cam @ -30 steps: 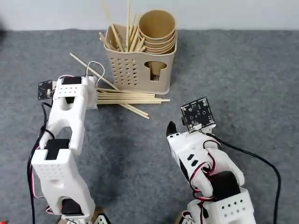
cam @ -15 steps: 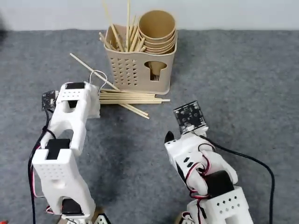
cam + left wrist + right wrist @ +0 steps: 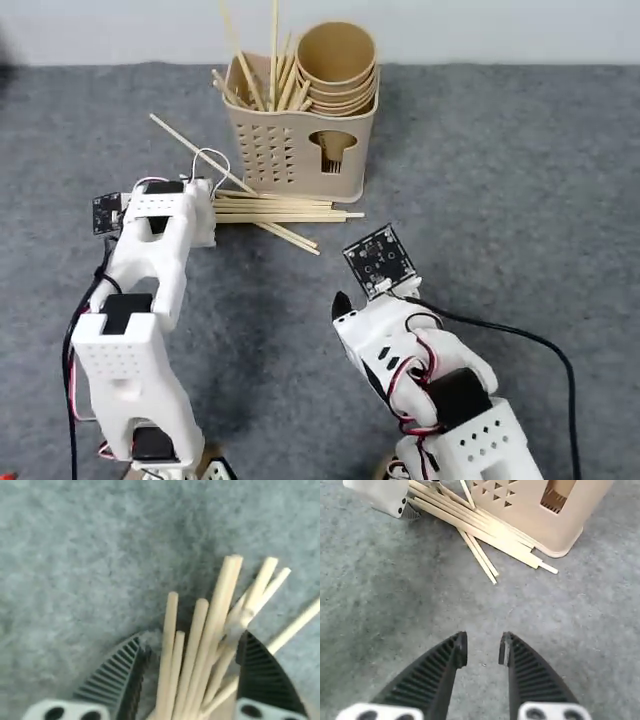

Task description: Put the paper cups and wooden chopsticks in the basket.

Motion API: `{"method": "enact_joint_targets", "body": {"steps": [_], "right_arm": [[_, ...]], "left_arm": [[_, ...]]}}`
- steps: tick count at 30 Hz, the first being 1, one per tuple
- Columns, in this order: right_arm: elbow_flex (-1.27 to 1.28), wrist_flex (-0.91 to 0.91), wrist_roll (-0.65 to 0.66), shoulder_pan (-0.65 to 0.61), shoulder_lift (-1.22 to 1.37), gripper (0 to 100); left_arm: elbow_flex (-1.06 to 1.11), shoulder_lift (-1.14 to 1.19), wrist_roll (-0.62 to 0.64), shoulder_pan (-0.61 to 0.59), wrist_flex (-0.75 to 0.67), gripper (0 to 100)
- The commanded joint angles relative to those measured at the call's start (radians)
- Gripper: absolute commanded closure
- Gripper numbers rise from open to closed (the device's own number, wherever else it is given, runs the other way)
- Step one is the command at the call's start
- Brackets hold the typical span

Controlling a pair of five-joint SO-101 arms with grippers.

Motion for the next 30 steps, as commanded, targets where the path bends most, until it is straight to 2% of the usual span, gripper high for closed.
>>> {"method": "enact_joint_targets", "body": {"steps": [1,5,11,18,30], "right_arm": [[-0.006,-0.024,-0.009,-0.004,-0.010,88.4],[-0.006,-0.024,-0.009,-0.004,-0.012,88.4],[-0.006,-0.024,-0.009,-0.004,-0.013,88.4],[-0.006,-0.024,-0.009,-0.004,-0.013,88.4],[-0.005,-0.024,-0.009,-0.004,-0.013,88.4]], "left_arm": [[-0.002,0.087,0.009,0.005,-0.012,74],[-0.031,0.077,0.008,0.005,0.014,77],[-0.027,0.015,0.006,-0.003,0.052,99],[-0.027,0.006,-0.006,-0.002,0.068,99],[-0.033,-0.054,-0.249,0.003,0.233,99]]}}
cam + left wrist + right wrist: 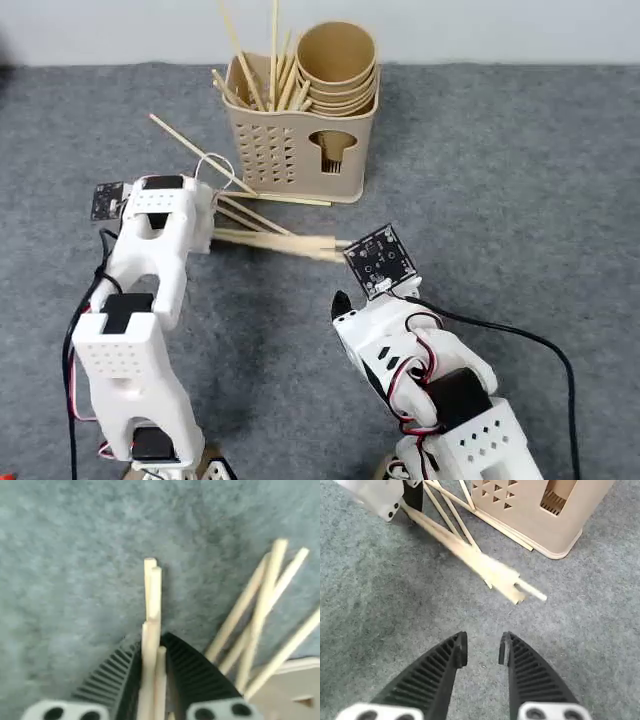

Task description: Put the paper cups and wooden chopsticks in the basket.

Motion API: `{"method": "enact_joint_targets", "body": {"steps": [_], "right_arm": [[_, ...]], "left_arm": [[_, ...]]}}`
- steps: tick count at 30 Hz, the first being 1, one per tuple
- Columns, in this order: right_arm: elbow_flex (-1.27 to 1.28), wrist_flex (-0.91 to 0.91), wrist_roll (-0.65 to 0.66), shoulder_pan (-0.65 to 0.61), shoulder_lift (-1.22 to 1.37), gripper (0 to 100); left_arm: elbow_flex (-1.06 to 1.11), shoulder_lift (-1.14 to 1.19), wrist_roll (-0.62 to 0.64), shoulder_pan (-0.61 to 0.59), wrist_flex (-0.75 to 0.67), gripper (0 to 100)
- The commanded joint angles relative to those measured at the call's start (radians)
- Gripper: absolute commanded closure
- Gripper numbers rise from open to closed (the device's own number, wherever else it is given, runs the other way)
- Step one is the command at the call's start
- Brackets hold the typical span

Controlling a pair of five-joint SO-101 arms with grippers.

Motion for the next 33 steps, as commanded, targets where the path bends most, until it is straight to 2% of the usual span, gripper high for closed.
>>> {"method": "enact_joint_targets", "body": {"steps": [1,5,13,20,33], "right_arm": [[-0.005,-0.022,-0.009,-0.004,-0.013,88.4],[-0.005,-0.022,-0.009,-0.004,-0.013,88.4],[-0.005,-0.022,-0.009,-0.004,-0.013,88.4],[-0.005,-0.022,-0.009,-0.004,-0.013,88.4],[-0.005,-0.022,-0.009,-0.005,-0.013,88.4]], "left_arm": [[0.004,-0.069,-0.051,0.002,0.066,99],[0.008,-0.138,0.011,-0.014,0.041,99],[0.010,-0.144,0.012,-0.014,0.034,98],[0.067,-0.144,0.014,-0.014,-0.011,87],[0.137,-0.155,0.014,-0.012,-0.002,87]]}}
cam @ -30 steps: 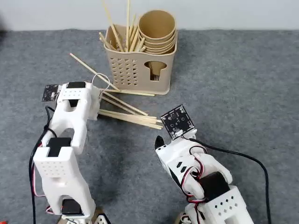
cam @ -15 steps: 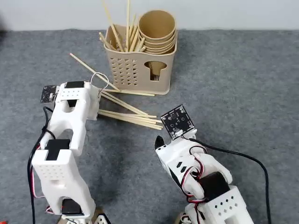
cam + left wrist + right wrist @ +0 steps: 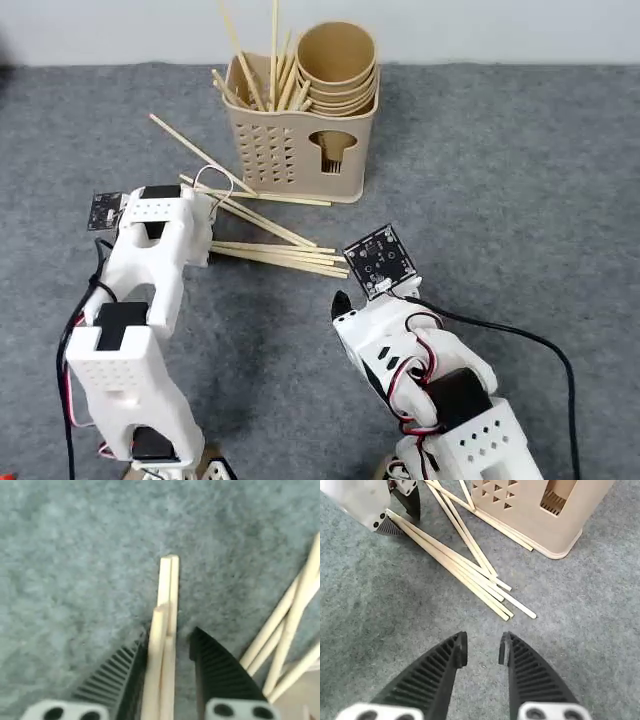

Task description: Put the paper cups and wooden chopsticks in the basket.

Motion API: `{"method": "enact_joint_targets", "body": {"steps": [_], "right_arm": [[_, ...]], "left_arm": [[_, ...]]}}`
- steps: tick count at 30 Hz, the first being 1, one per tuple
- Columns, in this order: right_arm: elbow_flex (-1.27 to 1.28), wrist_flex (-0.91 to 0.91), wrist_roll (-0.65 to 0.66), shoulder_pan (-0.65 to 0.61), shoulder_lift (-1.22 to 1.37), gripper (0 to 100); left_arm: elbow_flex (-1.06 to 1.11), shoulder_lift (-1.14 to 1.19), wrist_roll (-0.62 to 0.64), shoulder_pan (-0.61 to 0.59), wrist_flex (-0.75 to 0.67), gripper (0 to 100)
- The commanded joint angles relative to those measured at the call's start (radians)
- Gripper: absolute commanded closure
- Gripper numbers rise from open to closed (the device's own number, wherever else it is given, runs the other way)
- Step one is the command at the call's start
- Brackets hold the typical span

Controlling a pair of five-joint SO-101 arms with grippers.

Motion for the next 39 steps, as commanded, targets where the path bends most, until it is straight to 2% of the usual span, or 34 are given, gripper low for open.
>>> {"method": "enact_joint_targets", "body": {"steps": [1,16,25,39], "right_arm": [[-0.005,-0.022,-0.009,-0.005,-0.013,88.4],[-0.005,-0.022,-0.009,-0.007,-0.013,88.4],[-0.005,-0.022,-0.011,-0.007,-0.013,88.4],[-0.005,-0.024,-0.011,-0.004,-0.015,88.4]], "left_arm": [[0.004,-0.048,0.011,-0.008,0.026,87],[0.002,-0.054,0.011,-0.008,0.057,86],[0.007,-0.272,0.012,0.055,0.123,86],[0.007,-0.124,0.012,0.025,0.167,86]]}}
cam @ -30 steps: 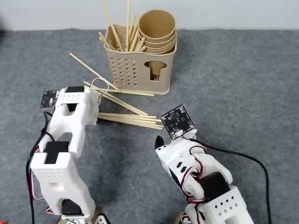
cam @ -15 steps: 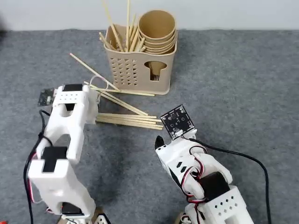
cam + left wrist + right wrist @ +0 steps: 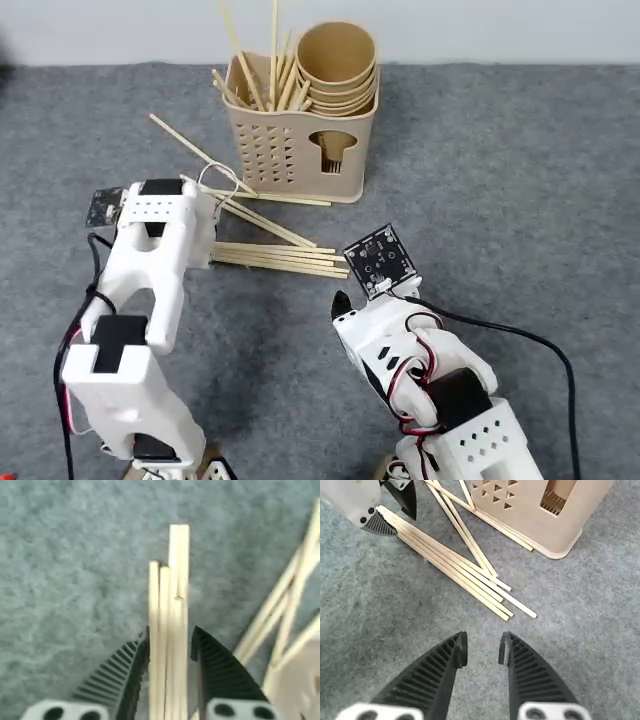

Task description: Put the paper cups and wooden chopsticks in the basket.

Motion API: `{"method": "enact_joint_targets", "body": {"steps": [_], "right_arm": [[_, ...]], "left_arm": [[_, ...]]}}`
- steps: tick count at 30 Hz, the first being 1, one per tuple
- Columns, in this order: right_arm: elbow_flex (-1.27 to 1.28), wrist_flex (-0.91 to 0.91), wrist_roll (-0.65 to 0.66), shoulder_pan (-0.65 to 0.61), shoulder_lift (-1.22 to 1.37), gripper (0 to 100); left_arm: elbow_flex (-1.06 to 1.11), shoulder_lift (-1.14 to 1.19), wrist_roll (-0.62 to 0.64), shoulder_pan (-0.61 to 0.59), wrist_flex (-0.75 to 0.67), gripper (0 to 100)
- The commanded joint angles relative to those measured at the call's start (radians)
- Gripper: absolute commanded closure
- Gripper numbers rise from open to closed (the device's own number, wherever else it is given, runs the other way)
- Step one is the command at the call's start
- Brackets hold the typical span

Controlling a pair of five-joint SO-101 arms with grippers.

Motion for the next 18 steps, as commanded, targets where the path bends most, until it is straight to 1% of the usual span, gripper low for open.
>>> {"method": "enact_joint_targets", "body": {"steps": [1,9,14,16,18], "right_arm": [[-0.005,-0.024,-0.011,-0.004,-0.015,88.4],[-0.005,-0.024,-0.011,-0.004,-0.015,88.4],[-0.005,-0.024,-0.011,-0.005,-0.015,88.4],[-0.005,-0.024,-0.011,-0.005,-0.015,88.4],[-0.005,-0.024,-0.011,-0.005,-0.015,88.4]], "left_arm": [[-0.004,-0.012,0.009,-0.002,0.025,86],[-0.005,-0.009,0.009,0.005,0.020,86],[0.025,-0.008,0.008,0.015,-0.032,86],[0.056,-0.008,0.008,0.032,-0.055,83],[0.074,-0.009,0.005,0.044,-0.080,77]]}}
